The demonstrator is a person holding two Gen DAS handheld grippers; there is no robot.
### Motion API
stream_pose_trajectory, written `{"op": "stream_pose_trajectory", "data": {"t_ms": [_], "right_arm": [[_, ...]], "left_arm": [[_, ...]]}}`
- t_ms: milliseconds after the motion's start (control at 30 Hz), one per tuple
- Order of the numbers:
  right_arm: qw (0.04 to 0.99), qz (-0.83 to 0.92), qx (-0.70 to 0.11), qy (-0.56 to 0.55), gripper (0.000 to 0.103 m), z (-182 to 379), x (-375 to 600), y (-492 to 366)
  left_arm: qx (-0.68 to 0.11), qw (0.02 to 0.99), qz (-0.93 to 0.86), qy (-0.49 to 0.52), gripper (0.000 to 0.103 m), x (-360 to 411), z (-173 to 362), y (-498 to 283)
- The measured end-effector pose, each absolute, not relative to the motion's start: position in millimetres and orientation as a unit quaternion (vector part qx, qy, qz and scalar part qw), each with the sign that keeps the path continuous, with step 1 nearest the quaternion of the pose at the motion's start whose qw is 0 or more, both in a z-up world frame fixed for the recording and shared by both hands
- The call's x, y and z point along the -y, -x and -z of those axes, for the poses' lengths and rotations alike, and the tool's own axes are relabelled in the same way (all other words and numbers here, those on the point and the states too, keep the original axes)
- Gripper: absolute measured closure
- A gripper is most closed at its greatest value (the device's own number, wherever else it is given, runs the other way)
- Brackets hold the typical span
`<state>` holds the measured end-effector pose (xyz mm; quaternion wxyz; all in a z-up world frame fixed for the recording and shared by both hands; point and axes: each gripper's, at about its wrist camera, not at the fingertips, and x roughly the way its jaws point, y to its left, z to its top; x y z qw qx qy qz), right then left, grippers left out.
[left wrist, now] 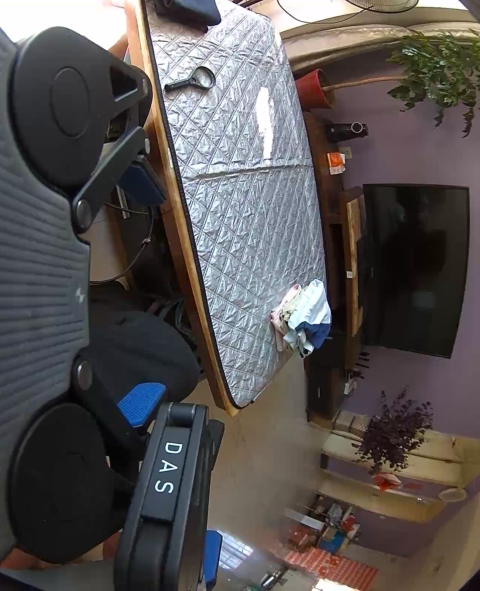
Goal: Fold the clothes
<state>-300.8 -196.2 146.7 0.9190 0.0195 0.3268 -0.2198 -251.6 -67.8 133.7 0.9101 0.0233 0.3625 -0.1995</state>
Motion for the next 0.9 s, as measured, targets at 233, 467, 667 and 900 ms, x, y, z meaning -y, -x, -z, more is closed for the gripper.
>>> {"op": "stream_pose_trajectory", "data": {"t_ms": [233, 467, 667, 900], "right_arm": [[0.917, 0.222, -0.331, -0.022, 0.0, -144, 200, 300], [0.915, 0.221, -0.336, -0.026, 0.0, -142, 202, 298], [0.914, 0.222, -0.338, -0.024, 0.0, -140, 203, 296], [0.912, 0.234, -0.336, -0.032, 0.0, -138, 213, 293]], "left_arm": [[-0.354, 0.909, 0.213, -0.048, 0.001, 77, -133, 257], [-0.349, 0.913, 0.205, -0.041, 0.001, 75, -135, 256], [-0.343, 0.917, 0.2, -0.038, 0.001, 72, -136, 254], [-0.337, 0.919, 0.202, -0.021, 0.001, 69, -133, 250]]}}
